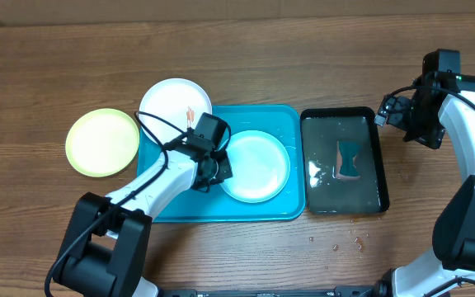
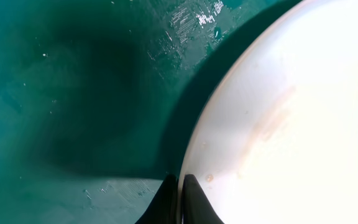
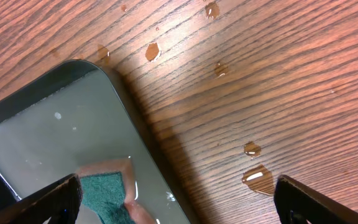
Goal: Clean dirty plates on tray and stack at the side
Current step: 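Return sponge to black tray and retract right arm to the right, then lift the light-blue plate with left gripper and swing it right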
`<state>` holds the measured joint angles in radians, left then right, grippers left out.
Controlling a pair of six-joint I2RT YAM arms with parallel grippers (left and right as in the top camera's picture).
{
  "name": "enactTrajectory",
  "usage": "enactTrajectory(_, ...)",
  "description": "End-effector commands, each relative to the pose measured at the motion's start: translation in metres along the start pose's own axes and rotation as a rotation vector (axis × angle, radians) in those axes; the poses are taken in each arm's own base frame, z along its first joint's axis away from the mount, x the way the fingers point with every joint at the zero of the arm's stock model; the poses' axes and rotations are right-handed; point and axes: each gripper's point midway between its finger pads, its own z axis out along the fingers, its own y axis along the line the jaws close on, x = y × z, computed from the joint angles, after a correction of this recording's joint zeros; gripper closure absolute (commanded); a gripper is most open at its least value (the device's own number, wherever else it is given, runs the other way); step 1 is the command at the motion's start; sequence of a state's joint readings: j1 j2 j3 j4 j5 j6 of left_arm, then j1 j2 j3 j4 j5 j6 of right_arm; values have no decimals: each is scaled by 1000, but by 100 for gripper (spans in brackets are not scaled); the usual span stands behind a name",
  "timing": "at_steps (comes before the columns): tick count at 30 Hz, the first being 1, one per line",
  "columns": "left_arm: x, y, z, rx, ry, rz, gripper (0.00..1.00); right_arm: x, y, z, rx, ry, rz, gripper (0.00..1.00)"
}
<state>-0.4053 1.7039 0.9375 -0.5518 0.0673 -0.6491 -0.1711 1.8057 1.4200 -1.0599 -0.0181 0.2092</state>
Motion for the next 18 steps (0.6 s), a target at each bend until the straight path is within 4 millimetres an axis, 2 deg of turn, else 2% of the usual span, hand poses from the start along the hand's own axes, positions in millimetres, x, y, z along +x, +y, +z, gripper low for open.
enactTrajectory(1,-12,-9,-14,79,-17,54,96,-2,-1,-3,-5,-10,12,0)
enactTrajectory(6,-39,-23,-57,164,-153,90,96,-2,-1,-3,-5,-10,12,0)
enactTrajectory(12,-56,-47,-107,265,-282,138,96,-2,-1,-3,-5,-10,12,0)
enactTrajectory(15,-57,-61,-120,313,-304,165,96,-2,-1,-3,-5,-10,12,0)
enactTrajectory(18,-51,-79,-122,366,-301,195,96,-2,-1,-3,-5,-10,12,0)
